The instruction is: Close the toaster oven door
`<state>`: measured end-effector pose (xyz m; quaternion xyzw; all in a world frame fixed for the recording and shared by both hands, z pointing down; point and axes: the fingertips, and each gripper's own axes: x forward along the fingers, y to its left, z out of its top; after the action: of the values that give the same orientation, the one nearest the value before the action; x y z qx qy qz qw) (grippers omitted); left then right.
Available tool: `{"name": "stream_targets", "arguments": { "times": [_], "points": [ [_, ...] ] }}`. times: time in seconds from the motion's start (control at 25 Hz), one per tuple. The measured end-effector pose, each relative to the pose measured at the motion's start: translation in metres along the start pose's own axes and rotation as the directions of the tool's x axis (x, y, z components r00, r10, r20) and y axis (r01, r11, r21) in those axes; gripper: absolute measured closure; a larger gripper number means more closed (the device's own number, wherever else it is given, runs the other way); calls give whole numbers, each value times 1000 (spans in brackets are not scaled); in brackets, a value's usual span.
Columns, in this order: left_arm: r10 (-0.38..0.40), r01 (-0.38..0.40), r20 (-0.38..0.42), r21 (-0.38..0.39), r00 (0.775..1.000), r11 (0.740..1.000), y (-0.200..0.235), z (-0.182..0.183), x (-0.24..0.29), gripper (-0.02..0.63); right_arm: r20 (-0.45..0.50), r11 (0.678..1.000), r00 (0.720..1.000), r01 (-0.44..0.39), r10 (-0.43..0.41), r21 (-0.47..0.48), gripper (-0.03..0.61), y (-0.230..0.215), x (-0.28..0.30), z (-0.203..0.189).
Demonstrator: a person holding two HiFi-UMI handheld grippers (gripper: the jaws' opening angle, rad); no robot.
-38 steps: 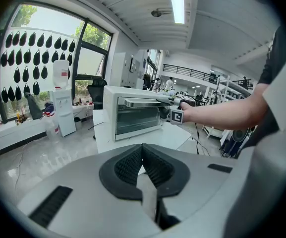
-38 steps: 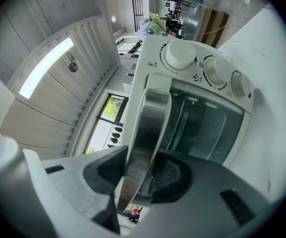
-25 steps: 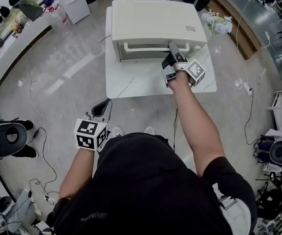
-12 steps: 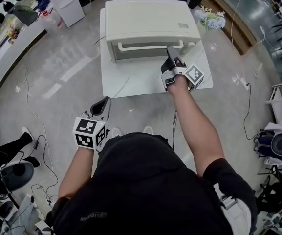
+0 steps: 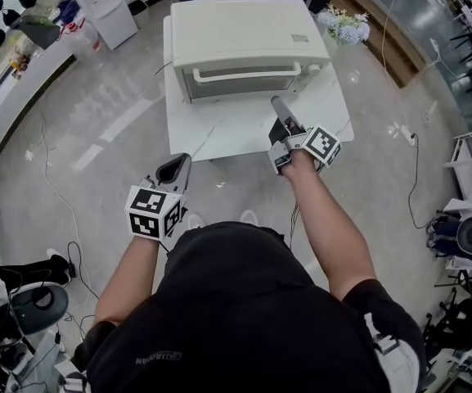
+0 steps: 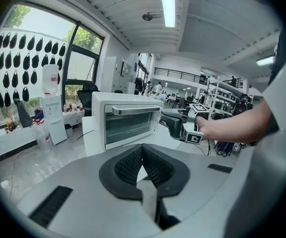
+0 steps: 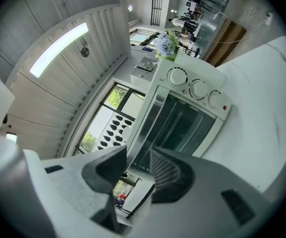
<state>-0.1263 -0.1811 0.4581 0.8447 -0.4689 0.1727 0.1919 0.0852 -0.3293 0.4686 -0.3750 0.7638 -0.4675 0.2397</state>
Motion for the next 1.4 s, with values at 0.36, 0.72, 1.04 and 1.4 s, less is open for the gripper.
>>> {"name": "stream_targets", "arguments": {
  "times": [0.36,0.72,1.04,1.4],
  "points": [
    [-20,20,27,22,999,1000,-4,14,7,612,-132,946,991,-23,-21,-324,577,53,-30,-39],
    [-47,46,43,40,998,998,-19,15,9,612,-219,767,967,-42,-131,-640,577,82,-63,-72],
    [-70,68,41,53,997,996,-29,11,10,612,-265,643,950,-98,-167,-759,577,93,-85,-96],
    [-72,71,42,47,997,996,-32,8,6,612,-284,560,927,-103,-246,-822,577,77,-107,-111]
  ]
}}
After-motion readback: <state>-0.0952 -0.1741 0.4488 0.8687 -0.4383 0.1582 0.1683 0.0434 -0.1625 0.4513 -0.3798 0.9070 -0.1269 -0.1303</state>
